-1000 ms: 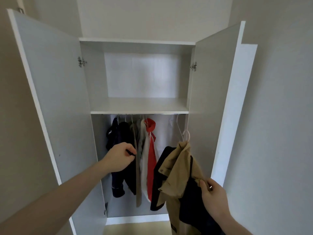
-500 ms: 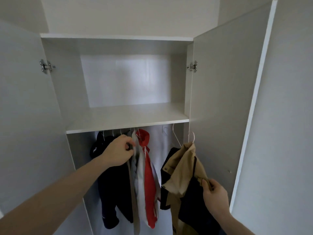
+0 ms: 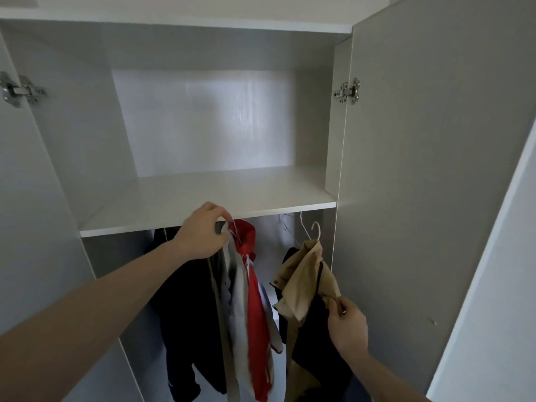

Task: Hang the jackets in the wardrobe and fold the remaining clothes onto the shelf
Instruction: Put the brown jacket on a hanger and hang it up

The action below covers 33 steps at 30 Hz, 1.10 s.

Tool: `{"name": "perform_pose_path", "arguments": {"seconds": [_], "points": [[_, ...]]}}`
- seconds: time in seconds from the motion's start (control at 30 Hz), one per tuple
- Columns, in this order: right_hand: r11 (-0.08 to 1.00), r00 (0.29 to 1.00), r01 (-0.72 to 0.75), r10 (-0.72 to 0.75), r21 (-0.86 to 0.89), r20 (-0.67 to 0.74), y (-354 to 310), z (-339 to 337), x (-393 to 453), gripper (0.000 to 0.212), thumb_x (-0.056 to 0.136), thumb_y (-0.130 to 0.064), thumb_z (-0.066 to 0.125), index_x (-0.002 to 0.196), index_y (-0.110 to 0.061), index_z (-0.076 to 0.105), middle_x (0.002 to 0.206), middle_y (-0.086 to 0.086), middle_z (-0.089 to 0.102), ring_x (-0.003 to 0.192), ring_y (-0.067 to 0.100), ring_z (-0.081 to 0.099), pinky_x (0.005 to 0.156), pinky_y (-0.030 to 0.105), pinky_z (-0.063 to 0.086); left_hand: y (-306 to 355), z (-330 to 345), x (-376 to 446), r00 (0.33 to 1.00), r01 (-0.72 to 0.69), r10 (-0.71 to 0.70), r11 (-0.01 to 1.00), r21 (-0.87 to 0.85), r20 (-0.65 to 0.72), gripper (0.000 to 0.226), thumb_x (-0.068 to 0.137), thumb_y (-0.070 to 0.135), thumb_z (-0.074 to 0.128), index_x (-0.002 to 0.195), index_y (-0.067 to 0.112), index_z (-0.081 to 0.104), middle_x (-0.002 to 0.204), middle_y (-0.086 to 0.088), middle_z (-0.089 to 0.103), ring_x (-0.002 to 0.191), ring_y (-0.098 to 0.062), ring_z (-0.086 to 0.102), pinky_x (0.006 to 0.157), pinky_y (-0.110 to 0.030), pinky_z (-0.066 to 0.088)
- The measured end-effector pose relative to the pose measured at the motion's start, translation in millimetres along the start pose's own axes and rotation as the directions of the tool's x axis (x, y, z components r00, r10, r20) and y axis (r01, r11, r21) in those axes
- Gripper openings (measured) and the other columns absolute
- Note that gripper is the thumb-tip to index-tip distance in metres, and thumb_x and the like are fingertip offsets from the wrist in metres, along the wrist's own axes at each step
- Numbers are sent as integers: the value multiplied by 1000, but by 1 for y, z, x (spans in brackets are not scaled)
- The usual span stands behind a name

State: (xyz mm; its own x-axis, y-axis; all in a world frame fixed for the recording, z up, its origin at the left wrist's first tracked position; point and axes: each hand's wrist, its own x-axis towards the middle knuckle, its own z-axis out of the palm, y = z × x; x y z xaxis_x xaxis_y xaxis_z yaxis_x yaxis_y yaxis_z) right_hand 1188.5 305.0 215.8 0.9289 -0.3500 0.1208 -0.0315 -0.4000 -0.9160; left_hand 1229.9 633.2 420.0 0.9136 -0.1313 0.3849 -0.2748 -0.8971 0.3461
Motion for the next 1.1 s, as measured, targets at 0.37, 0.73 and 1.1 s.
{"name": "perform_pose_path", "arguments": {"seconds": [0.37,0.73,1.1], "points": [[996,984,83,-80,-15,157,13,90,121,21,101,-30,55,80,-30,61,74,-8,65,68,8,63,62,27,49,-43,54,96,985,159,-164,983,88,52,44,99,46,57,138,25,55,149,-4,46,131,-27,47,112,-42,39],[996,974,74,-60,-54,220,-5,155,202,19,103,-30,49,90,-21,60,82,2,65,76,20,65,73,41,59,-87,87,165,922,229,-320,904,360,219,70,100,69,25,159,32,24,168,1,22,153,-24,22,123,-49,21],[991,972,116,-98,-73,215,-36,217,254,16,101,-29,47,89,-24,57,71,-8,55,76,24,59,73,35,51,-99,93,178,915,255,-347,893,370,207,100,77,91,6,161,37,13,170,3,12,155,-27,15,125,-51,14]]}}
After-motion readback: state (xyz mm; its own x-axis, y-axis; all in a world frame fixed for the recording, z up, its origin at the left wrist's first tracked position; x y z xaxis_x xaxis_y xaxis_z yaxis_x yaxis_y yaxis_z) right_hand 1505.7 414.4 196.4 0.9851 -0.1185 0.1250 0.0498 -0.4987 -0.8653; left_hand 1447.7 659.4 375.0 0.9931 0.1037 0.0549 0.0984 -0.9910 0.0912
